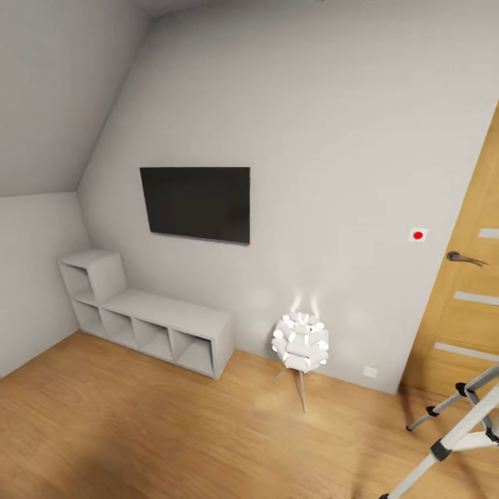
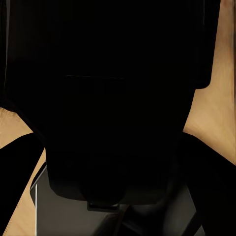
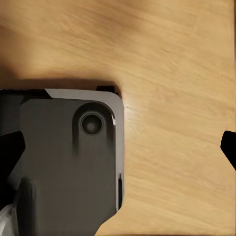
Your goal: Attach the digital camera to the camera tripod in the bedroom.
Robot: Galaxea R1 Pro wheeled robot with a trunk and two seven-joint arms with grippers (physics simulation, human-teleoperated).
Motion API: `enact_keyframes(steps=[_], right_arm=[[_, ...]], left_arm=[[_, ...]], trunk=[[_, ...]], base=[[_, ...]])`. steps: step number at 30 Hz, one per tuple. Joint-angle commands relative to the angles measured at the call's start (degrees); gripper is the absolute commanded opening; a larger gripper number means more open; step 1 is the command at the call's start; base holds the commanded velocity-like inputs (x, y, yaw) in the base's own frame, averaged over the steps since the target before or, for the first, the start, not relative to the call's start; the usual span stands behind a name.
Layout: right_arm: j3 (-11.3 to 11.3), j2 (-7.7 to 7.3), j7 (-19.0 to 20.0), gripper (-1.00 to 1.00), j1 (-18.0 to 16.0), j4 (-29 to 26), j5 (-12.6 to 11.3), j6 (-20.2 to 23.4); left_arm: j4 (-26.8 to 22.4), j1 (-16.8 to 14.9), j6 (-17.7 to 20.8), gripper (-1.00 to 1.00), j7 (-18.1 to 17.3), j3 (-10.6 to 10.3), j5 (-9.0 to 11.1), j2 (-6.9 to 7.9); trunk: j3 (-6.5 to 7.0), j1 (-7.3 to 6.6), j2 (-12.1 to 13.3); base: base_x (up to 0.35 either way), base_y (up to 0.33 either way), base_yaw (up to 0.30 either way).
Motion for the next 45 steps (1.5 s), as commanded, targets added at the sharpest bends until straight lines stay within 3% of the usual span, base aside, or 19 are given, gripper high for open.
enact_keyframes(steps=[1, 32, 45], right_arm=[[0.0, -0.01, 0.3, 1.00, -0.1, 0.2, -0.2, -0.3], [0.0, -0.01, 0.3, 1.00, -0.1, 0.2, -0.1, -0.3], [0.0, -0.05, 0.3, 1.00, -0.1, 0.2, -0.1, -0.3]], left_arm=[[0.0, 0.0, -0.1, -1.00, 0.3, -0.5, 0.4, -0.02], [0.0, 0.0, -0.1, -1.00, 0.3, -0.5, 0.4, 0.02], [0.0, 0.0, 0.6, -1.00, -2.3, -0.5, 0.3, 0.30]], trunk=[[-0.02, 0.02, 0.0], [-0.02, 0.02, 0.0], [-0.02, 0.02, 0.0]], base=[[0.000, 0.000, -0.294], [0.000, 0.000, -0.294], [0.000, 0.000, -0.294]])
